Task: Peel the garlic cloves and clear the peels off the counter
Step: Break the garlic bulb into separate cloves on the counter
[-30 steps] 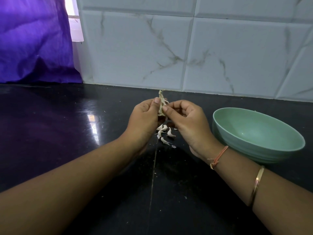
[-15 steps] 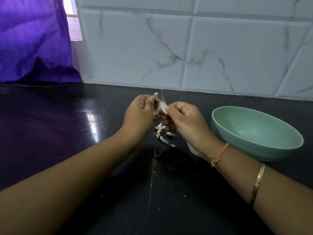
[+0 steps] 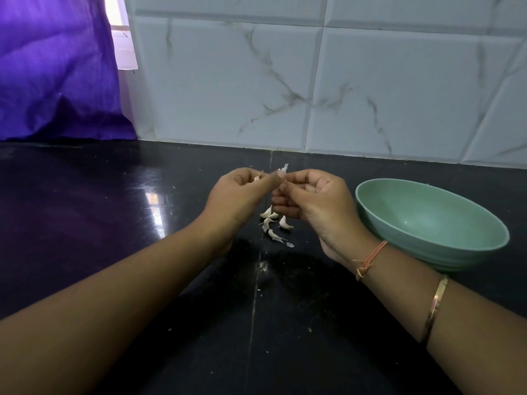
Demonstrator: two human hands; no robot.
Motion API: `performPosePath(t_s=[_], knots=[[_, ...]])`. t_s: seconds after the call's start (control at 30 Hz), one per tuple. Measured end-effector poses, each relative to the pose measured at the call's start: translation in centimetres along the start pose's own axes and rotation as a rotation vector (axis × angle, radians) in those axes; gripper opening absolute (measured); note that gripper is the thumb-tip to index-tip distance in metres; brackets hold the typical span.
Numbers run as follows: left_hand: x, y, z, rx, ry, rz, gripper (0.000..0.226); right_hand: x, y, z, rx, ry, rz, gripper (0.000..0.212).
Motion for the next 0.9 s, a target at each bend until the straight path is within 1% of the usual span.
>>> performPosePath(t_s=[0.07, 0.2, 0.3, 0.43, 0.57, 0.67, 0.77, 0.83, 0.9], knots=[[0.1, 0.2, -0.1, 0.017, 0.021, -0.022, 0.018, 0.1, 0.0, -0.1, -0.013, 0.004, 0.0, 0.004], [-0.3, -0.1, -0.4, 0.043, 0.008, -0.006, 0.009, 0.3, 0.2, -0.3, -0.06, 0.036, -0.023, 0.007], [-0.4, -0.1, -0.4, 0.054, 0.007, -0.008, 0.012, 0.3, 0.2, -0.4, -0.083, 0.053, -0.029, 0.008], [-0.3, 0.0, -0.3, 0.074, -0.006, -0.014, 0.016, 0.4, 0.2, -0.4, -0.065, 0.049, 0.006, 0.008], [-0.5, -0.5, -0.5, 0.066, -0.064, 0.064, 0.017, 0.1, -0.3, 0.0, -0.033, 0.074, 0.067, 0.013], [-0.8, -0.8, -0.8, 0.061, -0.094, 0.103, 0.012, 0.0, -0.6, 0.4, 0.088, 0.094, 0.076, 0.014], [-0.8, -0.7, -1.0, 0.047, -0.098, 0.091, 0.008, 0.0, -0.8, 0.9, 0.259, 0.106, 0.078, 0.008], [-0.6, -0.6, -0.9, 0.04, -0.09, 0.072, 0.007, 0.0, -0.9, 1.0, 0.396, 0.082, 0.077, 0.003], [-0.5, -0.5, -0.8, 0.044, -0.083, 0.057, 0.007, -0.1, -1.0, 0.9, 0.531, 0.017, 0.086, 0.007]])
Point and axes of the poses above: each hand's wrist, its own x-axis away from the middle knuckle, its own y-axis out of the palm, z = x × y, the point moved 4 cm from there along -x, towards the middle knuckle, and after that the axes turned 7 degrees about -x, right-handed, at the moved point
